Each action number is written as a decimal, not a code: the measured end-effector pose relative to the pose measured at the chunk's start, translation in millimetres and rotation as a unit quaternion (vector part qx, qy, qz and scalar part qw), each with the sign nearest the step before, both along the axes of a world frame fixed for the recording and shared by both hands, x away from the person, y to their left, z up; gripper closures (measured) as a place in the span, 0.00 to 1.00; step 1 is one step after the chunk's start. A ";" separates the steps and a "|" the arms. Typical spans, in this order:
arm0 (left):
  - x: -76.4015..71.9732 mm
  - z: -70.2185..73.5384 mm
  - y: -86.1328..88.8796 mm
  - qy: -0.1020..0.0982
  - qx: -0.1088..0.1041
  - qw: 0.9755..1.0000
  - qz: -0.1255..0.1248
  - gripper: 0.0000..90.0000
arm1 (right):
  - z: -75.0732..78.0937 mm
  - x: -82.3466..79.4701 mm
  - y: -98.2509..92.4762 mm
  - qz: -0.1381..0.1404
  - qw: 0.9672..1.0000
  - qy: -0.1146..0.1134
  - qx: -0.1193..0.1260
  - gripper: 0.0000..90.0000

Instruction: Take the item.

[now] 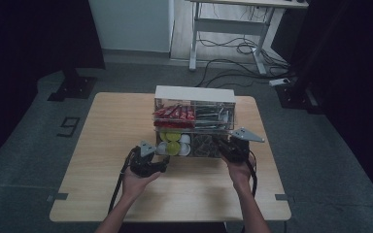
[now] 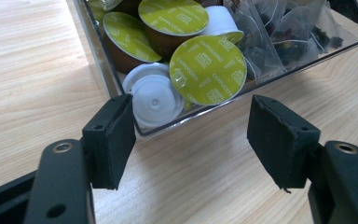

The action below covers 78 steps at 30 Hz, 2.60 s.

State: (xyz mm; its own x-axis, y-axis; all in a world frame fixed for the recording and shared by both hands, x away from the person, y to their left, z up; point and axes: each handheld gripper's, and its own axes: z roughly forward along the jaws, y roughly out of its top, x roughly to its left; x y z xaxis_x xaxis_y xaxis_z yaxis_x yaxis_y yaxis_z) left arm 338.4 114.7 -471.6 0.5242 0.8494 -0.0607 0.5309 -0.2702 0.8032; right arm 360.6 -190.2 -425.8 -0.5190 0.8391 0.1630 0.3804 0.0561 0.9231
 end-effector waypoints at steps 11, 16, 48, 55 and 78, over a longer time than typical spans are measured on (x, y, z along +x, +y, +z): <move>8.5 0.9 -10.4 -0.002 0.012 1.000 -0.009 0.36 | -0.1 0.3 -0.6 0.002 1.000 0.001 0.001 0.99; 11.2 1.0 -13.9 -0.003 0.014 1.000 -0.011 0.36 | -0.1 0.6 -0.8 0.003 1.000 0.001 0.002 0.99; 28.3 -5.0 -30.0 -0.003 0.004 1.000 -0.014 0.34 | -0.6 0.9 -2.9 0.003 1.000 0.000 0.004 0.99; 34.2 -8.1 -32.4 -0.002 0.001 1.000 -0.012 0.34 | -0.4 0.5 -3.4 0.003 1.000 0.000 0.004 0.99; 36.7 -11.7 -45.9 -0.011 0.002 1.000 -0.012 0.37 | -1.3 0.3 -4.1 0.002 1.000 -0.002 0.004 0.99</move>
State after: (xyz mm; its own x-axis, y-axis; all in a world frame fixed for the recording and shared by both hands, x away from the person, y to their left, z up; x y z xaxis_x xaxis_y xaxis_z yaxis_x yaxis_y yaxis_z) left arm 375.2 68.7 -483.3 0.5452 0.8371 -0.0452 0.5070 -0.2863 0.8130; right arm 360.9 -194.3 -427.2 -0.5229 0.8360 0.1664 0.3756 0.0508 0.9254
